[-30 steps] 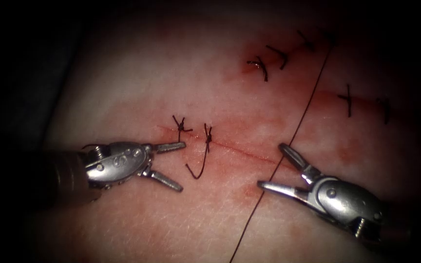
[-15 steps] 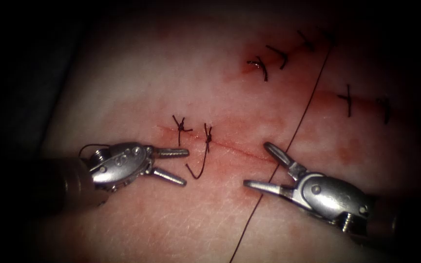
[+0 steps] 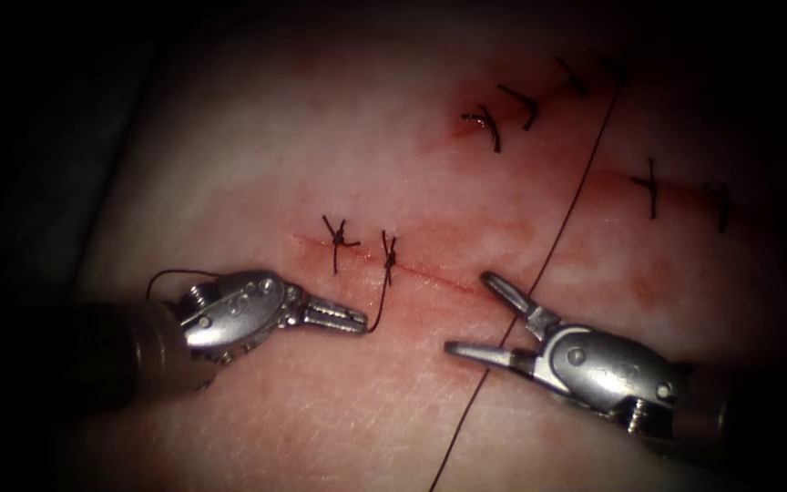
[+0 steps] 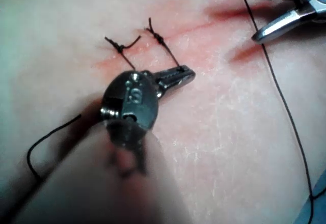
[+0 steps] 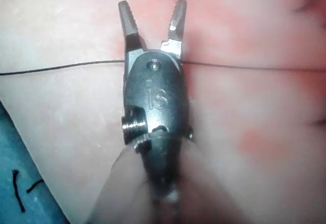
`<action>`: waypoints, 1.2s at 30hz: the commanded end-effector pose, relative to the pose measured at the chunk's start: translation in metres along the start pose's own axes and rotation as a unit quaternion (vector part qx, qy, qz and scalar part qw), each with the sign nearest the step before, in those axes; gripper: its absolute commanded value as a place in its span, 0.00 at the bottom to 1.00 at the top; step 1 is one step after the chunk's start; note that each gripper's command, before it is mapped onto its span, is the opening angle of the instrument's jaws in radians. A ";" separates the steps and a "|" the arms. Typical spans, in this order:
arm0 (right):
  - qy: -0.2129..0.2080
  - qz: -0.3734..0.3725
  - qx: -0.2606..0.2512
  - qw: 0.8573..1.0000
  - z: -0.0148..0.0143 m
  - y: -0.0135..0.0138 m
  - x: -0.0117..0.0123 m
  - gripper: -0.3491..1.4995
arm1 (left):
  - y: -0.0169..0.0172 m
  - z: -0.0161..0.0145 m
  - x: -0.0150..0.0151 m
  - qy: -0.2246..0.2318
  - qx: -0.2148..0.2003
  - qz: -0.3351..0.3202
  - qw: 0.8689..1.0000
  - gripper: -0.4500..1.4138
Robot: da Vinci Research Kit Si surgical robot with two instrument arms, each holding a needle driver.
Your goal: Wound Closure
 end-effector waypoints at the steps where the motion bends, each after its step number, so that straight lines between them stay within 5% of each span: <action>1: -0.004 -0.007 0.004 1.000 0.0012 -0.0009 -0.0010 0.76 | -0.0003 0.0005 -0.0003 0.001 -0.003 -0.002 1.000 0.00; 12: -0.015 -0.065 0.029 0.997 0.0038 -0.0018 -0.0031 0.81 | -0.0008 0.0000 0.0017 0.003 0.000 0.009 1.000 0.00; 21: -0.008 -0.132 0.005 0.991 0.0065 -0.0032 -0.0024 0.84 | -0.0003 -0.0004 0.0040 0.004 0.009 0.024 1.000 0.00; 36: 0.000 -0.166 -0.029 0.986 0.0122 -0.0039 -0.0021 0.87 | 0.0004 -0.0001 0.0037 0.003 0.011 0.030 0.999 0.00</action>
